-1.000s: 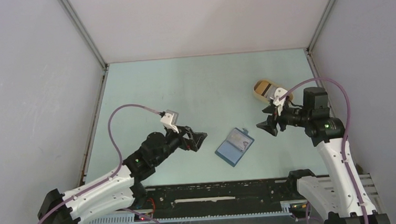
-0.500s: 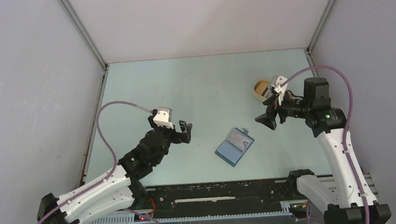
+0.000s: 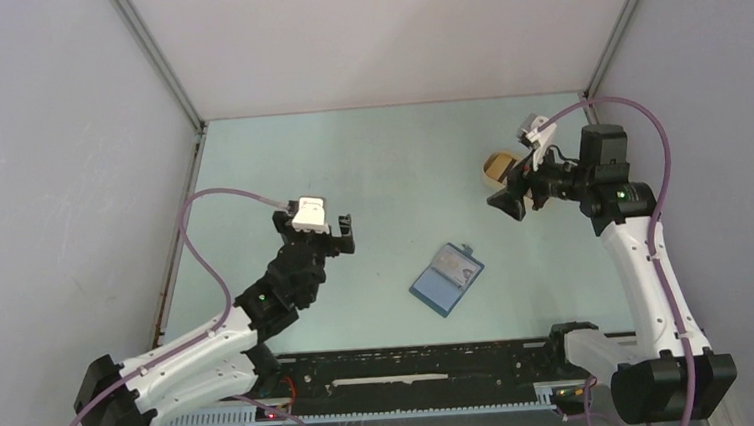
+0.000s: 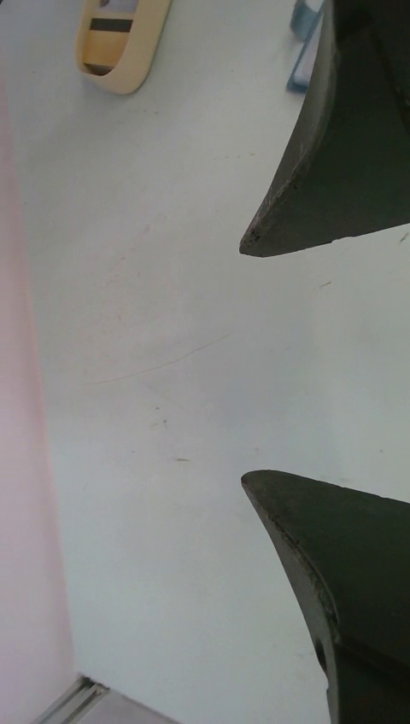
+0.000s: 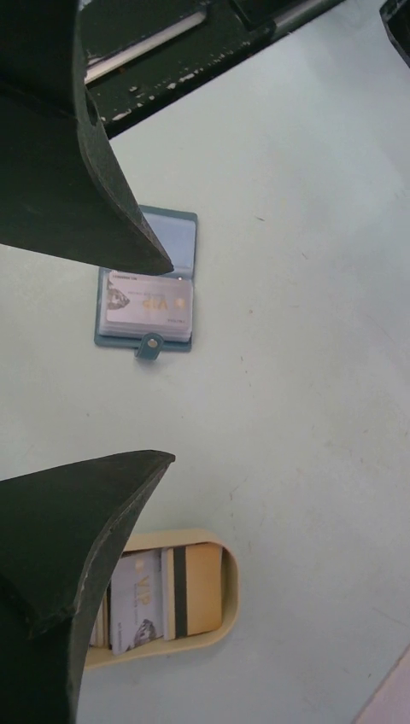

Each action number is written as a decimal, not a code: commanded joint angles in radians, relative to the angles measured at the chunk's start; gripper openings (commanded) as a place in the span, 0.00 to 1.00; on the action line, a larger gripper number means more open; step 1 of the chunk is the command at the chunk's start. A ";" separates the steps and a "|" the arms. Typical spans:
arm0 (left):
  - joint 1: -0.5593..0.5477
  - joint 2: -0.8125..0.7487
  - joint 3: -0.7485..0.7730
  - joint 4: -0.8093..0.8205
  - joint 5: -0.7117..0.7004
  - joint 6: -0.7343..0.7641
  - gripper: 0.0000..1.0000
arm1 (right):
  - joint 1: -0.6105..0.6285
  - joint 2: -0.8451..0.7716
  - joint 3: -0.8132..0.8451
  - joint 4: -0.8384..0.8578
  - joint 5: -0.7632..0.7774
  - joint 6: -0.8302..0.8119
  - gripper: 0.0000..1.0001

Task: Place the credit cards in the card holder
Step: Pick up the credit card from the storage box.

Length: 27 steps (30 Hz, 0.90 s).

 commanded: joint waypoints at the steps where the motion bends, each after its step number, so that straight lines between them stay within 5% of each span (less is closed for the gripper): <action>1: 0.039 0.029 0.022 0.154 -0.010 0.074 1.00 | -0.059 0.023 0.040 0.087 -0.026 0.087 0.84; 20: 0.165 0.123 0.051 0.266 0.153 0.124 1.00 | -0.165 0.240 0.233 0.162 -0.108 0.218 0.84; 27: 0.172 0.161 0.084 0.232 0.149 0.120 1.00 | -0.219 0.380 0.256 0.249 -0.056 0.394 0.84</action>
